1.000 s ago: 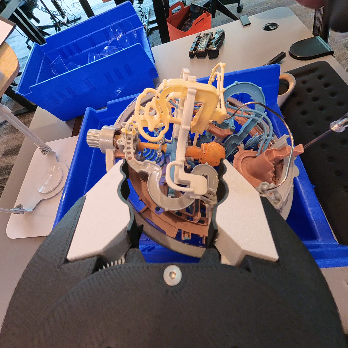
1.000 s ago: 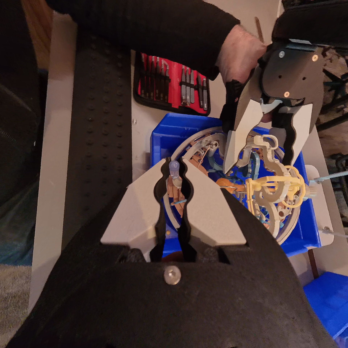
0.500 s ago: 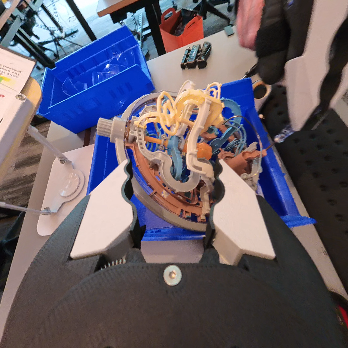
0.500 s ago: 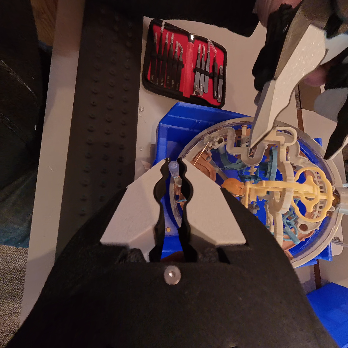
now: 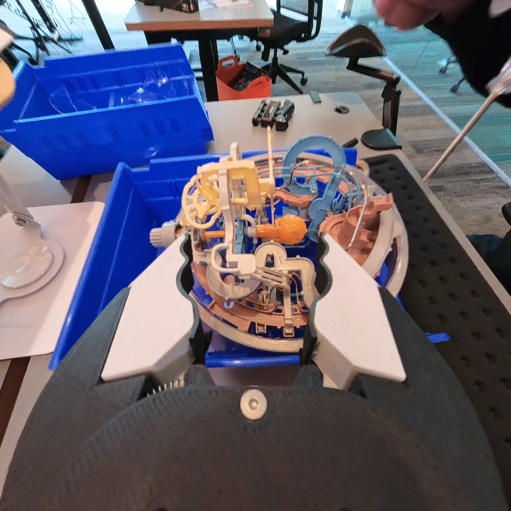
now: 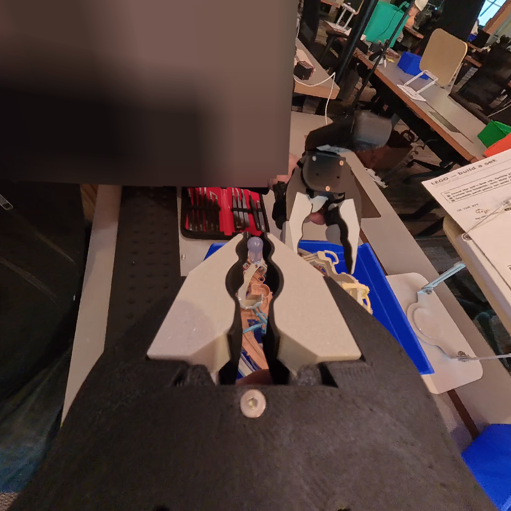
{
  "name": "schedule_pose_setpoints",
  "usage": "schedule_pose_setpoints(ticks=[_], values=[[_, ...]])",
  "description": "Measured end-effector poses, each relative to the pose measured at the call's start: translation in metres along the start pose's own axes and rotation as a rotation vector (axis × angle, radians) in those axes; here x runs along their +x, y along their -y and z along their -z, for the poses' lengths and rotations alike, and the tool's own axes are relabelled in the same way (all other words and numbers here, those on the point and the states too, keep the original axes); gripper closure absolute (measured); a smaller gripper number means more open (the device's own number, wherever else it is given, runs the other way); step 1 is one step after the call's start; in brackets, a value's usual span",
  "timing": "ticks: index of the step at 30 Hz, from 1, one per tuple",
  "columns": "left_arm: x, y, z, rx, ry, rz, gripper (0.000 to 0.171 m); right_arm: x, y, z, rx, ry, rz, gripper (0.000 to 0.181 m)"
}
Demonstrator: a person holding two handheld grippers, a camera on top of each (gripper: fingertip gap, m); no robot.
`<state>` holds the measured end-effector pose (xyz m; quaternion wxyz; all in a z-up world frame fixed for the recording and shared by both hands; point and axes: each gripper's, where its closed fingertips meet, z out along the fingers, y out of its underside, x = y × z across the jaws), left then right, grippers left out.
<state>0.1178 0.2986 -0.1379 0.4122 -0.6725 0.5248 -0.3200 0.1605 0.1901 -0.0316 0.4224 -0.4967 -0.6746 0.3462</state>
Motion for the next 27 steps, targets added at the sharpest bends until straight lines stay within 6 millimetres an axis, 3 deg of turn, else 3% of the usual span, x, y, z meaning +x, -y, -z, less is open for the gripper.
schedule_pose_setpoints(ticks=[4, 10, 13, 17, 21, 27], values=[[0.012, 0.029, 0.020, 0.081, 0.000, -0.070, 0.095, 0.004, -0.010, -0.003, -0.053, 0.012, -0.090, 0.174], [0.095, 0.069, 0.016, 0.171, -0.276, -0.167, 0.128, 0.011, -0.017, -0.012, -0.138, 0.014, -0.228, 0.174], [0.111, 0.071, 0.003, 0.174, -0.346, -0.152, 0.138, 0.013, -0.014, -0.017, -0.157, 0.012, -0.272, 0.174], [0.115, 0.074, -0.004, 0.215, -0.398, -0.095, 0.165, 0.017, -0.007, -0.020, -0.134, 0.001, -0.328, 0.174], [0.109, 0.078, -0.007, 0.237, -0.357, -0.082, 0.164, 0.026, -0.004, -0.021, -0.114, -0.071, -0.338, 0.174], [0.096, 0.082, -0.014, 0.225, -0.217, -0.105, 0.164, 0.041, -0.012, -0.012, -0.101, -0.302, -0.349, 0.143]])
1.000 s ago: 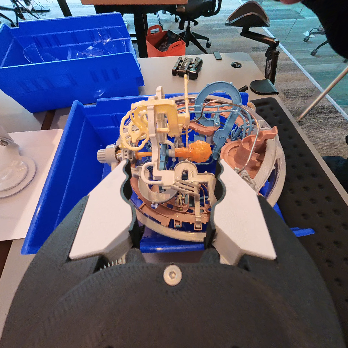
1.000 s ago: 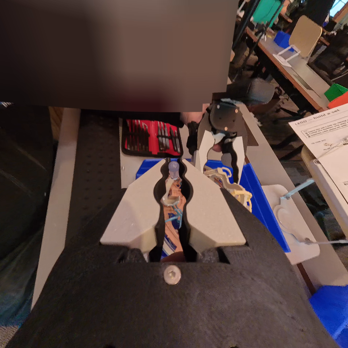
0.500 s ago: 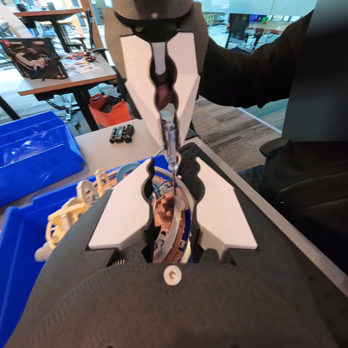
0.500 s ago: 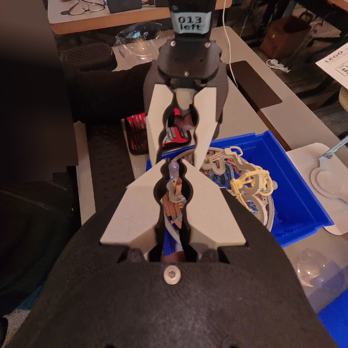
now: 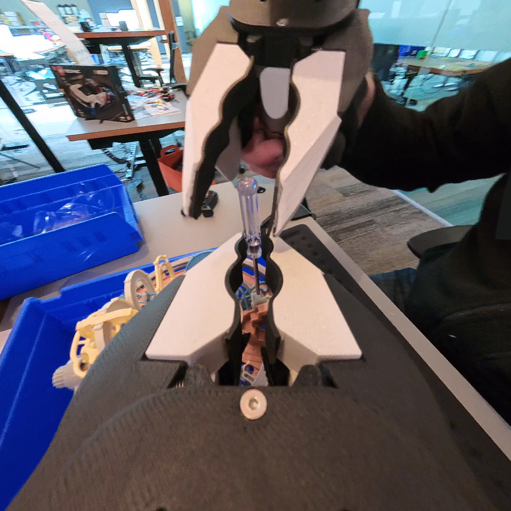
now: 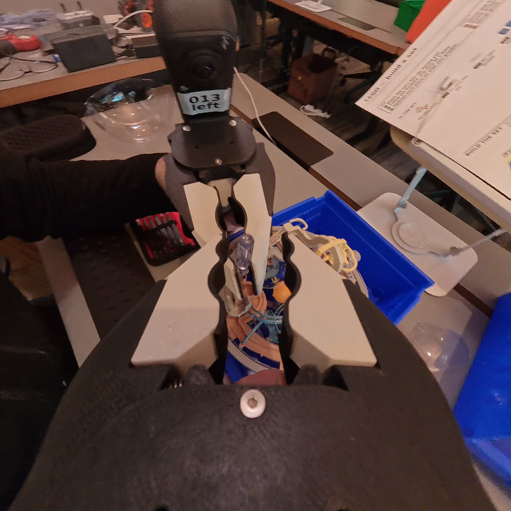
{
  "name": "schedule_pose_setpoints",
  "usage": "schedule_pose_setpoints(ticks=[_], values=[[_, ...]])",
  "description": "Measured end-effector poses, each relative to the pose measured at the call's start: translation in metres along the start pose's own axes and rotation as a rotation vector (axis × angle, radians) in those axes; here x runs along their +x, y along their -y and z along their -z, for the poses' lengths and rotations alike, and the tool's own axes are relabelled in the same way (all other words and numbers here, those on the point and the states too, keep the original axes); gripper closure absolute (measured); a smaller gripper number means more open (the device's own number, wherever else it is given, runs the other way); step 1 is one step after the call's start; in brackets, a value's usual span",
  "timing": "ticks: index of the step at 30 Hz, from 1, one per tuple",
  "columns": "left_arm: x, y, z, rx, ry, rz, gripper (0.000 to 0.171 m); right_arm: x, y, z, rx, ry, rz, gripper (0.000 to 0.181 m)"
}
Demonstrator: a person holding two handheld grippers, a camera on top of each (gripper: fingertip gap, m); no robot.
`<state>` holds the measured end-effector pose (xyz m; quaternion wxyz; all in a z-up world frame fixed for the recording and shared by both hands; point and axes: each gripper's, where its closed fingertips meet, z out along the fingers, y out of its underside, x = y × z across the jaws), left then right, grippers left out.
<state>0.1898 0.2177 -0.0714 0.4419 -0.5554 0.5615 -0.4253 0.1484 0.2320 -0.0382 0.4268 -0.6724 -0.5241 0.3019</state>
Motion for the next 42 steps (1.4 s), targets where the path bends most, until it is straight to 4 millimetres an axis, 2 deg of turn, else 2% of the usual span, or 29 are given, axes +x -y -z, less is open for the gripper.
schedule_pose_setpoints(ticks=[1, 5, 8, 11, 17, 22, 28, 42], values=[[-0.002, 0.000, -0.001, -0.004, 0.016, -0.004, 0.165, 0.000, -0.003, 0.000, 0.003, -0.018, -0.003, 0.144], [0.001, -0.001, -0.005, -0.009, 0.005, 0.008, 0.164, -0.005, -0.009, 0.000, 0.043, -0.025, -0.024, 0.173], [0.012, -0.013, -0.009, -0.065, -0.070, 0.032, 0.163, -0.014, -0.019, -0.005, 0.000, 0.009, -0.018, 0.173], [0.015, -0.013, -0.009, -0.065, -0.093, 0.038, 0.149, -0.013, -0.022, -0.004, -0.008, 0.012, -0.034, 0.174], [0.016, -0.013, -0.002, -0.048, -0.125, 0.047, 0.157, -0.016, -0.022, -0.005, 0.052, 0.060, -0.102, 0.174], [0.016, -0.022, -0.003, -0.080, -0.138, 0.051, 0.162, -0.017, -0.029, -0.009, 0.062, 0.068, -0.123, 0.174], [0.016, -0.034, -0.005, -0.129, -0.149, 0.057, 0.163, -0.017, -0.038, -0.014, 0.063, 0.083, -0.146, 0.174], [0.022, -0.042, -0.009, -0.154, -0.179, 0.004, 0.164, -0.023, -0.046, -0.014, 0.096, 0.088, -0.105, 0.174]])
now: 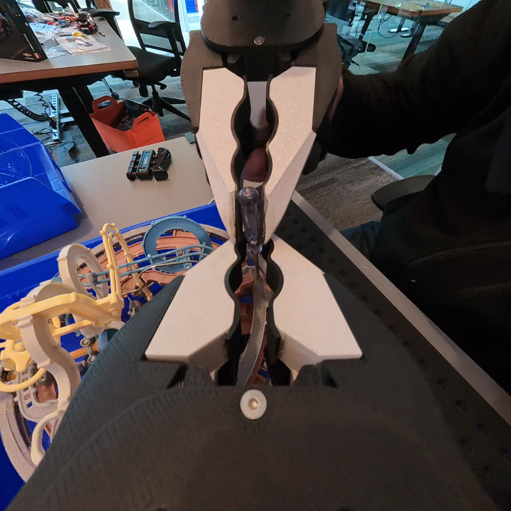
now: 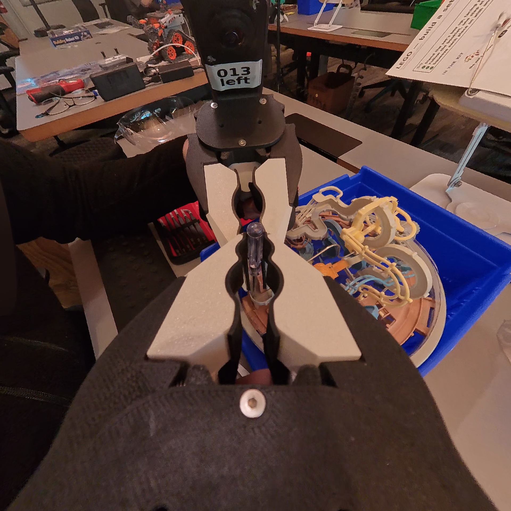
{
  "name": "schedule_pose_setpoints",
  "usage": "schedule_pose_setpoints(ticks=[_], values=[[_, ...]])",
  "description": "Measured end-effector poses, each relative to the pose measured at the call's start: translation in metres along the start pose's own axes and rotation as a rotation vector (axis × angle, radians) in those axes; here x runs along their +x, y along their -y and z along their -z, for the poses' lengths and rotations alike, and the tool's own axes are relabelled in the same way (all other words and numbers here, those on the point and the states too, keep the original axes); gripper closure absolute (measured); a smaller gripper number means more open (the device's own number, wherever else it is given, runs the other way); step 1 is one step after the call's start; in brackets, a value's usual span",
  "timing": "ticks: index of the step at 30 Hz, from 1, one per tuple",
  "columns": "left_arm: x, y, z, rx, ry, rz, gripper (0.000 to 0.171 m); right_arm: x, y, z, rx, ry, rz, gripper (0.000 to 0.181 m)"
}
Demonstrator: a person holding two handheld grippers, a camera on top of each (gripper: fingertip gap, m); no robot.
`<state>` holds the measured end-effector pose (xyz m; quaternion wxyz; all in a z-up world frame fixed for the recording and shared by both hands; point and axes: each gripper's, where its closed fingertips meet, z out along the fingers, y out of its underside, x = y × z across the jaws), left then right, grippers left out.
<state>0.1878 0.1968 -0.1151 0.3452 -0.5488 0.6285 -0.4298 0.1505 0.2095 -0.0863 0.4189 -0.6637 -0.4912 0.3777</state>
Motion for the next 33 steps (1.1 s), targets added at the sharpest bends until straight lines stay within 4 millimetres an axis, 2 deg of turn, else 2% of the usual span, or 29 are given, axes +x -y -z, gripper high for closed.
schedule_pose_setpoints(ticks=[5, 9, 13, 19, 21, 22, 26, 29, 33], values=[[0.002, -0.002, -0.003, -0.037, 0.022, -0.049, 0.163, -0.003, -0.003, 0.003, 0.018, -0.019, 0.034, 0.173], [0.004, -0.007, -0.007, -0.093, 0.036, -0.090, 0.164, -0.004, -0.002, 0.005, -0.005, -0.081, 0.089, 0.164], [0.004, -0.007, -0.008, -0.099, 0.044, -0.093, 0.164, -0.007, -0.005, 0.005, -0.045, -0.124, 0.140, 0.173], [0.004, -0.008, -0.010, -0.135, 0.067, -0.113, 0.162, -0.007, -0.006, 0.006, -0.029, -0.141, 0.114, 0.173], [0.006, -0.005, -0.007, -0.135, 0.080, -0.145, 0.145, -0.006, -0.003, 0.010, 0.004, -0.151, 0.104, 0.173], [0.007, -0.004, -0.004, -0.144, 0.089, -0.160, 0.127, -0.005, -0.001, 0.012, 0.022, -0.151, 0.090, 0.173], [-0.003, -0.020, 0.017, -0.348, 0.248, -0.276, 0.092, 0.000, 0.006, 0.020, 0.068, -0.159, 0.055, 0.173], [-0.007, -0.033, 0.021, -0.470, 0.310, -0.319, 0.085, 0.002, 0.008, 0.021, 0.069, -0.154, 0.039, 0.173], [-0.022, -0.069, 0.008, -0.659, 0.354, -0.342, 0.066, 0.002, 0.009, 0.018, 0.065, -0.141, 0.022, 0.173]])
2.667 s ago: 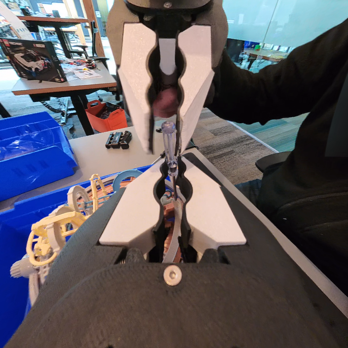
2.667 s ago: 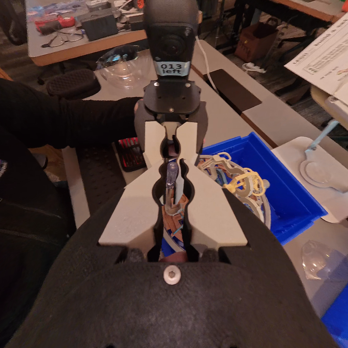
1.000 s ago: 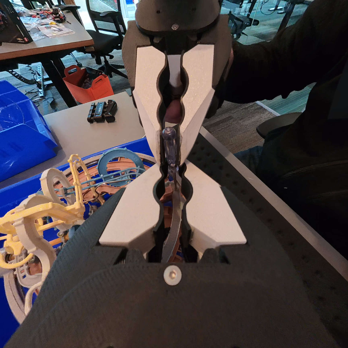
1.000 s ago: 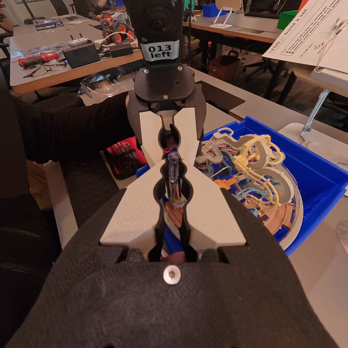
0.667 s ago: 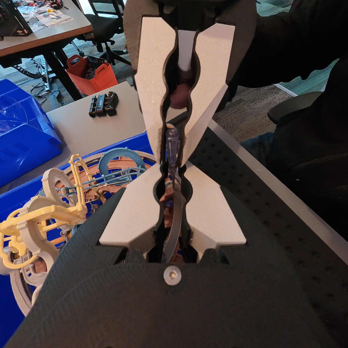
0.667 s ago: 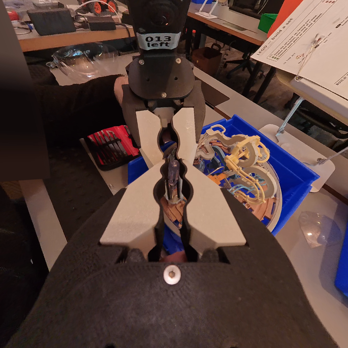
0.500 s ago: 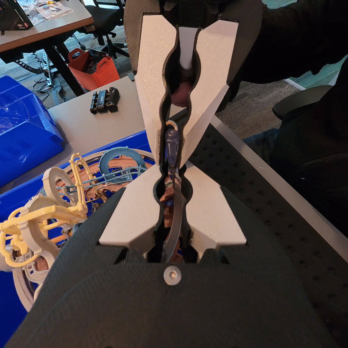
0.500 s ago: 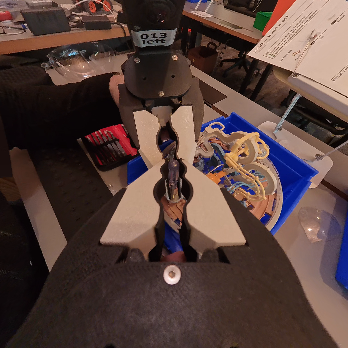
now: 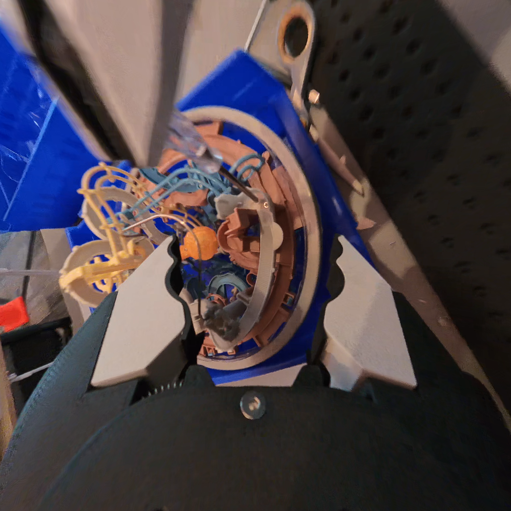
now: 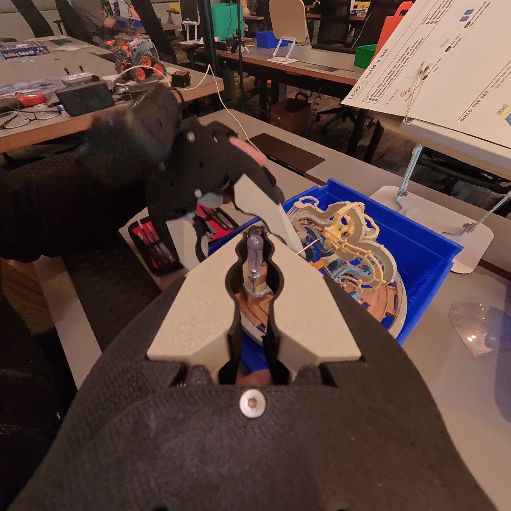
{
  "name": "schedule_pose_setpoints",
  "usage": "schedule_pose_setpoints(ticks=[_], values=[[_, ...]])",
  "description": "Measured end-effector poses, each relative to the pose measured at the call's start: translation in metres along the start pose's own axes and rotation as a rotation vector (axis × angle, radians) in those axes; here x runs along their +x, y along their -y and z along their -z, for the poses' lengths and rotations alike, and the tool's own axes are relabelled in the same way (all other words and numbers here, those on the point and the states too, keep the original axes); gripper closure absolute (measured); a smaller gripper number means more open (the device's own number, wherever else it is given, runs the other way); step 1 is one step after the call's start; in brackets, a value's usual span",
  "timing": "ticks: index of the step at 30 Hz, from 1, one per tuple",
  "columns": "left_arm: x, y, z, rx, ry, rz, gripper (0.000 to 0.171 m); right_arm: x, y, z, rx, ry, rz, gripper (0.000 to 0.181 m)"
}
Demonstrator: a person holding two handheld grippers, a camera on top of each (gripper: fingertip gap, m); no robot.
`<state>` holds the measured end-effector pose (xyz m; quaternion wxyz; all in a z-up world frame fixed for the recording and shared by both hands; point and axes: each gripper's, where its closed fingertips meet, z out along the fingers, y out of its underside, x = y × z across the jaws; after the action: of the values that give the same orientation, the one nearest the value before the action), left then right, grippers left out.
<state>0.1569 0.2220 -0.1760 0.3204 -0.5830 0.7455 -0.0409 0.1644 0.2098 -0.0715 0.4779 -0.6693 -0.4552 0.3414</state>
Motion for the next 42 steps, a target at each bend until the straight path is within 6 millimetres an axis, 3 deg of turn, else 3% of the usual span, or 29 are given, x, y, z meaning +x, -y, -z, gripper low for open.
schedule_pose_setpoints(ticks=[4, 15, 28, 42], values=[[0.005, -0.003, -0.018, -0.021, -0.021, -0.024, 0.080, 0.000, -0.002, -0.002, -0.021, 0.003, -0.005, 0.173], [0.006, 0.006, -0.017, 0.115, -0.077, 0.000, 0.083, 0.000, -0.001, -0.001, -0.072, 0.014, -0.014, 0.173], [0.008, 0.009, -0.022, 0.143, -0.049, -0.077, 0.084, -0.001, -0.009, -0.002, -0.135, -0.006, 0.003, 0.173], [0.004, 0.021, -0.038, 0.058, 0.039, -0.030, 0.085, 0.006, -0.024, 0.021, -0.101, -0.225, 0.010, 0.173]])
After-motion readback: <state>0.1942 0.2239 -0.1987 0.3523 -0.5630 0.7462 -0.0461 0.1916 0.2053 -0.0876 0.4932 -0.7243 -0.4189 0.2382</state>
